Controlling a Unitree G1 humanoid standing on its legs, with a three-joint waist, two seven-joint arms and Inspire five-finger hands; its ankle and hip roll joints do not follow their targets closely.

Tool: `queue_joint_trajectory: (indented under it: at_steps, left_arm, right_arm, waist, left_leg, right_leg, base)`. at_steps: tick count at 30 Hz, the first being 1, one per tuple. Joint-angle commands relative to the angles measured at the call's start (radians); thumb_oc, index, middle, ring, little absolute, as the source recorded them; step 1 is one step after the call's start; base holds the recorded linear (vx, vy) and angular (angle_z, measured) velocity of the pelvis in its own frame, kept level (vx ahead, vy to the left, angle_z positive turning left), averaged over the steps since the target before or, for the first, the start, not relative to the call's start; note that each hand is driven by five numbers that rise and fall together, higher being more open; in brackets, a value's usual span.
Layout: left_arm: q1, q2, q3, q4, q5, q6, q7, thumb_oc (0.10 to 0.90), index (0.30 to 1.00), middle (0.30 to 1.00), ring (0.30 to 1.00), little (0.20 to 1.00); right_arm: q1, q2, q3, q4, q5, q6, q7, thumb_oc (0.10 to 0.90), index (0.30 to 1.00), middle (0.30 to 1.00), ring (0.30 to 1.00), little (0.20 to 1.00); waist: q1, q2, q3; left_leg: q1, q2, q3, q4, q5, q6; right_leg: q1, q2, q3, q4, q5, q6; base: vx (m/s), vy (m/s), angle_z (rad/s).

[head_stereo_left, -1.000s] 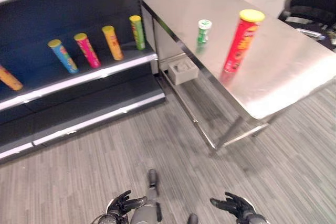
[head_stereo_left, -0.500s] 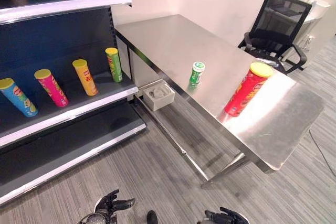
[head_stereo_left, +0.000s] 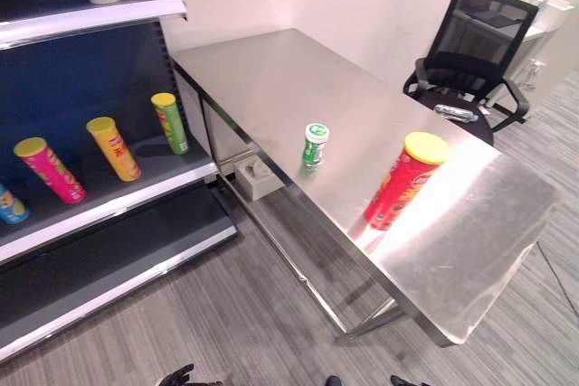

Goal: Put the goods on the table back onto the shelves and tidy them up.

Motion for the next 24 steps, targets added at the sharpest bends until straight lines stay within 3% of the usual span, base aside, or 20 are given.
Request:
queue_joint_trajectory:
  at_steps: [1,2,3,7,8,9,10,11,13,14,17,19,21,24]
  left_arm:
    - [-0.071,0.004,0.016,-0.006,0.016,-0.042,0.009,0.8,0.9,0.9,0.9,0.9]
    - [-0.064,0.029,0.029,-0.011,0.035,-0.036,-0.014,0.8,0.9,0.9,0.9,0.9]
    - [-0.06,0.026,0.026,-0.016,0.039,-0.034,-0.016,0.8,0.9,0.9,0.9,0.9]
    - [-0.06,0.026,0.026,-0.016,0.039,-0.034,-0.016,0.8,0.9,0.9,0.9,0.9]
    - [-0.05,0.021,0.026,-0.033,0.029,-0.033,-0.015,0.8,0.9,0.9,0.9,0.9]
    - [-0.048,0.01,0.025,-0.039,0.029,-0.032,-0.011,0.8,0.9,0.9,0.9,0.9]
    - [-0.048,0.009,0.023,-0.039,0.029,-0.032,-0.011,0.8,0.9,0.9,0.9,0.9]
    - [-0.042,0.0,0.025,-0.061,0.037,-0.037,-0.006,0.8,0.9,0.9,0.9,0.9]
    - [-0.05,-0.014,0.005,-0.049,0.07,-0.038,-0.005,0.8,0.9,0.9,0.9,0.9]
    - [-0.054,-0.008,-0.008,-0.05,0.094,-0.038,-0.02,0.8,0.9,0.9,0.9,0.9]
    - [-0.054,-0.005,-0.012,-0.057,0.102,-0.038,-0.028,0.8,0.9,0.9,0.9,0.9]
    - [-0.03,0.004,-0.026,-0.07,0.105,-0.043,-0.058,0.8,0.9,0.9,0.9,0.9]
    - [-0.031,0.004,-0.024,-0.069,0.105,-0.044,-0.058,0.8,0.9,0.9,0.9,0.9]
    - [-0.011,-0.009,-0.058,-0.073,0.102,-0.045,-0.072,0.8,0.9,0.9,0.9,0.9]
  right_arm:
    - [-0.024,-0.063,-0.002,0.024,0.025,-0.03,-0.016,0.8,0.9,0.9,0.9,0.9]
    - [0.061,-0.24,-0.282,0.079,0.123,-0.037,-0.05,0.8,0.9,0.9,0.9,0.9]
    - [0.082,-0.278,-0.333,0.07,0.123,-0.039,-0.06,0.8,0.9,0.9,0.9,0.9]
    - [0.082,-0.278,-0.333,0.07,0.123,-0.039,-0.06,0.8,0.9,0.9,0.9,0.9]
    - [0.08,-0.352,-0.438,-0.027,0.174,-0.067,-0.101,0.8,0.9,0.9,0.9,0.9]
    - [0.094,-0.382,-0.472,-0.155,0.148,-0.084,-0.133,0.8,0.9,0.9,0.9,0.9]
    - [0.098,-0.379,-0.476,-0.163,0.145,-0.081,-0.136,0.8,0.9,0.9,0.9,0.9]
    - [0.1,-0.425,-0.53,-0.427,0.107,-0.147,-0.186,0.8,0.9,0.9,0.9,0.9]
    - [0.039,-0.438,-0.53,-0.786,0.099,-0.214,-0.182,0.8,0.9,0.9,0.9,0.9]
    - [-0.009,-0.524,-0.515,-0.932,0.068,-0.233,-0.144,0.8,0.9,0.9,0.9,0.9]
    - [-0.035,-0.553,-0.511,-0.965,0.081,-0.236,-0.144,0.8,0.9,0.9,0.9,0.9]
    - [-0.093,-0.611,-0.516,-1.125,0.211,-0.285,-0.037,0.8,0.9,0.9,0.9,0.9]
    - [-0.094,-0.611,-0.516,-1.125,0.213,-0.285,-0.036,0.8,0.9,0.9,0.9,0.9]
    - [-0.228,-0.683,-0.418,-1.17,0.276,-0.299,0.002,0.8,0.9,0.9,0.9,0.9]
  waist:
    - [0.012,0.039,0.019]
    - [-0.034,0.035,0.005]
    - [-0.033,0.044,-0.002]
    - [-0.033,0.044,-0.002]
    - [-0.046,0.047,-0.004]
    - [-0.051,0.053,-0.003]
    - [-0.049,0.053,-0.006]
    - [-0.065,0.059,-0.006]
    - [-0.064,0.064,-0.012]
    - [-0.059,0.063,-0.015]
    - [-0.058,0.063,-0.02]
    - [-0.048,0.062,-0.03]
    - [-0.049,0.062,-0.031]
    - [-0.025,0.06,-0.052]
  left_leg:
    - [-0.041,0.043,-0.042,0.004,0.024,-0.037]
    - [-0.035,0.066,-0.035,0.004,0.022,-0.057]
    - [-0.037,0.07,-0.034,0.004,0.023,-0.061]
    - [-0.037,0.07,-0.034,0.004,0.023,-0.061]
    - [-0.03,0.074,-0.028,0.004,0.018,-0.063]
    - [-0.028,0.076,-0.022,0.004,0.017,-0.064]
    - [-0.033,0.076,-0.021,0.004,0.021,-0.064]
    - [-0.025,0.079,-0.009,0.004,0.013,-0.066]
    - [-0.018,0.085,0.011,0.004,0.013,-0.067]
    - [-0.01,0.088,0.019,0.004,0.009,-0.071]
    - [-0.015,0.09,0.023,0.004,0.014,-0.072]
    - [-0.007,0.097,0.026,0.004,0.011,-0.078]
    - [-0.011,0.097,0.025,0.004,0.016,-0.077]
    - [-0.004,0.1,0.024,0.004,0.013,-0.083]
  right_leg:
    - [0.055,-0.035,-0.027,0.017,-0.025,0.077]
    - [0.068,-0.019,-0.026,0.01,-0.039,0.076]
    - [0.066,-0.015,-0.026,0.009,-0.038,0.076]
    - [0.066,-0.015,-0.026,0.009,-0.038,0.075]
    - [0.069,-0.013,-0.021,0.008,-0.043,0.08]
    - [0.068,-0.012,-0.016,0.007,-0.042,0.081]
    - [0.063,-0.012,-0.016,0.006,-0.039,0.079]
    - [0.061,-0.011,-0.003,0.007,-0.042,0.082]
    - [0.055,-0.007,0.016,0.005,-0.038,0.078]
    - [0.057,-0.003,0.023,0.005,-0.042,0.078]
    - [0.051,-0.003,0.025,0.005,-0.039,0.077]
    - [0.061,0.001,0.022,0.005,-0.046,0.076]
    - [0.057,0.001,0.022,0.005,-0.043,0.075]
    - [0.072,0.003,0.011,0.005,-0.046,0.073]
  base:
    - [0.16,-0.121,0.0]
    - [0.18,-0.126,0.11]
    - [0.18,-0.126,0.25]
    - [0.02,-0.003,-0.03]
    - [0.05,0.001,-0.06]
    - [0.04,0.001,-0.08]
    - [0.02,0.013,-0.19]
    - [0.02,0.011,-0.26]
    - [0.04,-0.008,-0.29]
    - [0.02,-0.022,-0.48]
    - [0.0,-0.018,-0.39]
    - [0.03,-0.033,0.21]
    - [0.02,-0.015,0.12]
    - [0.03,-0.01,0.05]
